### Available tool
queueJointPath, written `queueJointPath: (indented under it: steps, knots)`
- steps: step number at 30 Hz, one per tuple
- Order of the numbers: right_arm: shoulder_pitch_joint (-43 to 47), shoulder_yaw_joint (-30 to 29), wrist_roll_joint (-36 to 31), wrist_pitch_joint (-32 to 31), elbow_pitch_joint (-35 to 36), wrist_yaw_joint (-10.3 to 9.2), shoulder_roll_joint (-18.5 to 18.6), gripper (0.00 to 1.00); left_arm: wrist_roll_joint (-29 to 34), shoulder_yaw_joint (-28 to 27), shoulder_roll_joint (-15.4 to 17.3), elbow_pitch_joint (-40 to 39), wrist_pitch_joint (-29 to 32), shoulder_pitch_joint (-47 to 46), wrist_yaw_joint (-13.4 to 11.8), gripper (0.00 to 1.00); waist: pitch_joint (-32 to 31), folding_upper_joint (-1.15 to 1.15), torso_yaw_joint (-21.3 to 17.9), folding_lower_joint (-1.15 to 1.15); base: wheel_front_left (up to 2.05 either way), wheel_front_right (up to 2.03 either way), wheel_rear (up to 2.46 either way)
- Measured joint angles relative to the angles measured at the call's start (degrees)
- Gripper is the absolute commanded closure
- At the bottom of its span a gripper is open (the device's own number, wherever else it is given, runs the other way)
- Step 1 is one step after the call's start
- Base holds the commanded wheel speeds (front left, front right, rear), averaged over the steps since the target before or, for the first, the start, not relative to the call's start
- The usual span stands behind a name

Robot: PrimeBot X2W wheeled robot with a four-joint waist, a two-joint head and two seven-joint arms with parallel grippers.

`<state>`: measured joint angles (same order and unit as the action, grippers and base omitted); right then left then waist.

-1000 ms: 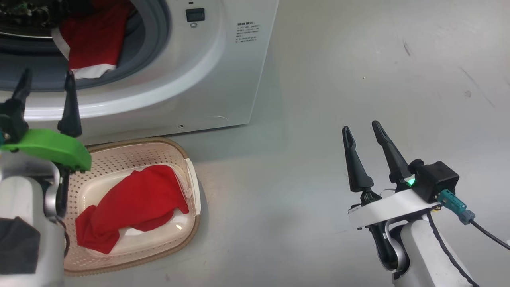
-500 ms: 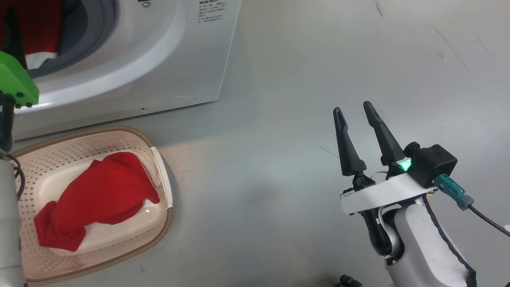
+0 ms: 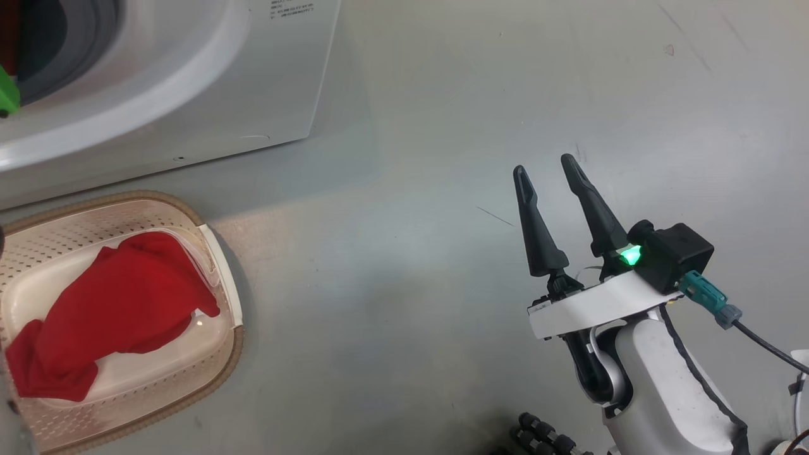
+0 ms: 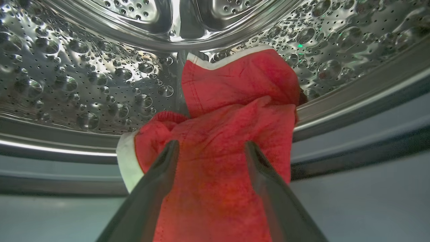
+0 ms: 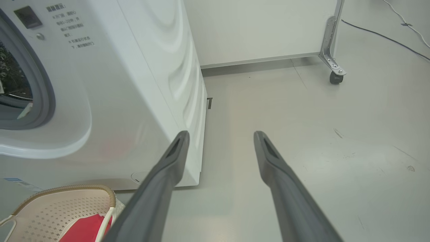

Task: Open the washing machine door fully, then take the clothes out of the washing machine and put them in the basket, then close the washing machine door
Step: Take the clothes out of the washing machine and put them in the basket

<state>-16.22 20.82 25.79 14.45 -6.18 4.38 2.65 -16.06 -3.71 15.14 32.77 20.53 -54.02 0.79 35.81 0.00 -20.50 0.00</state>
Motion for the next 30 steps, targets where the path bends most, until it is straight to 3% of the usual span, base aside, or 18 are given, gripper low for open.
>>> queueJointPath:
  steps: [10, 21, 22, 24, 30]
  knots:
    - [-1.13, 1.46, 0.43, 0.0, 0.01, -0.13, -0.02, 0.0, 0.45, -0.38, 0.24, 5.3, 2.36, -4.17, -1.79, 0.0, 1.57, 0.0, -1.22, 0.0, 0.0, 0.0, 0.0]
    - [-1.25, 1.43, 0.43, 0.0, 0.0, -0.58, -0.02, 0.0, 0.42, -0.38, 0.7, 9.37, 3.28, -6.53, -2.08, 0.0, 1.84, 0.0, -1.51, 0.0, 0.0, 0.0, 0.0]
    - [-1.28, 1.43, 0.43, 0.0, 0.0, -0.58, -0.02, 0.0, 0.32, -0.38, 0.68, 9.62, 3.49, -6.79, -2.08, 0.15, 1.84, 0.0, -1.49, 0.0, 0.0, 0.0, 0.0]
    - [-1.36, 1.43, 0.42, 0.0, 0.0, -0.58, -0.02, 0.0, 0.19, -0.27, 0.66, 9.93, 3.55, -7.23, -2.02, 1.0, 1.85, 0.0, -1.42, 0.0, 0.0, 0.0, 0.0]
    - [-1.64, 1.35, 0.42, 0.0, -0.07, -1.0, -0.02, 0.0, 0.19, 0.1, 0.53, 11.55, 2.75, -7.69, -1.92, 1.0, 1.69, 0.0, -1.13, 0.0, 0.0, 0.0, 0.0]
